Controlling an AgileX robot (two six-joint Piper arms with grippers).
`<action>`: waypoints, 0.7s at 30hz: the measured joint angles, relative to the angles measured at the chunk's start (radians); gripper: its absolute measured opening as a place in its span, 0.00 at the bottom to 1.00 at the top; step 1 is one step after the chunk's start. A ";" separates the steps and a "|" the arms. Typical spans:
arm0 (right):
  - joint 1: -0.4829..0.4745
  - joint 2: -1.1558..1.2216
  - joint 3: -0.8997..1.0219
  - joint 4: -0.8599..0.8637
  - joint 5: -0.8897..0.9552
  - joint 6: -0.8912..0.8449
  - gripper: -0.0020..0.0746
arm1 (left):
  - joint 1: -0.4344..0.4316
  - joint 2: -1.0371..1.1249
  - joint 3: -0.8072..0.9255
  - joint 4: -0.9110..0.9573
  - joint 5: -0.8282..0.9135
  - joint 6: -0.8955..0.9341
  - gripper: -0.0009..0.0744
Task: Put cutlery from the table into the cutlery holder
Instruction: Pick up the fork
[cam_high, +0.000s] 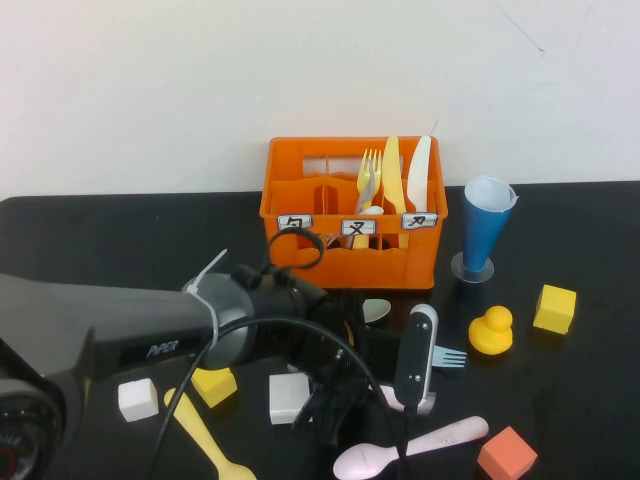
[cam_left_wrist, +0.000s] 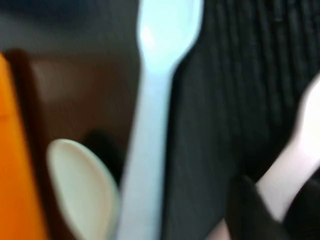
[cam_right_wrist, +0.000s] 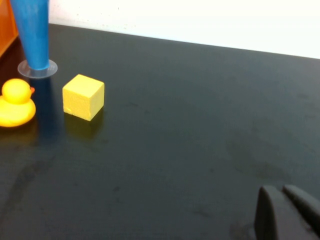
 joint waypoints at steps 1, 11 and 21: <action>0.000 0.000 0.000 0.000 0.000 0.000 0.02 | 0.000 0.000 -0.002 -0.025 0.022 0.002 0.19; 0.000 0.000 0.000 0.000 0.000 0.000 0.02 | 0.002 0.004 -0.074 -0.247 0.278 0.011 0.13; 0.000 0.000 0.000 0.000 0.000 0.000 0.02 | 0.002 0.019 -0.120 -0.320 0.408 -0.111 0.14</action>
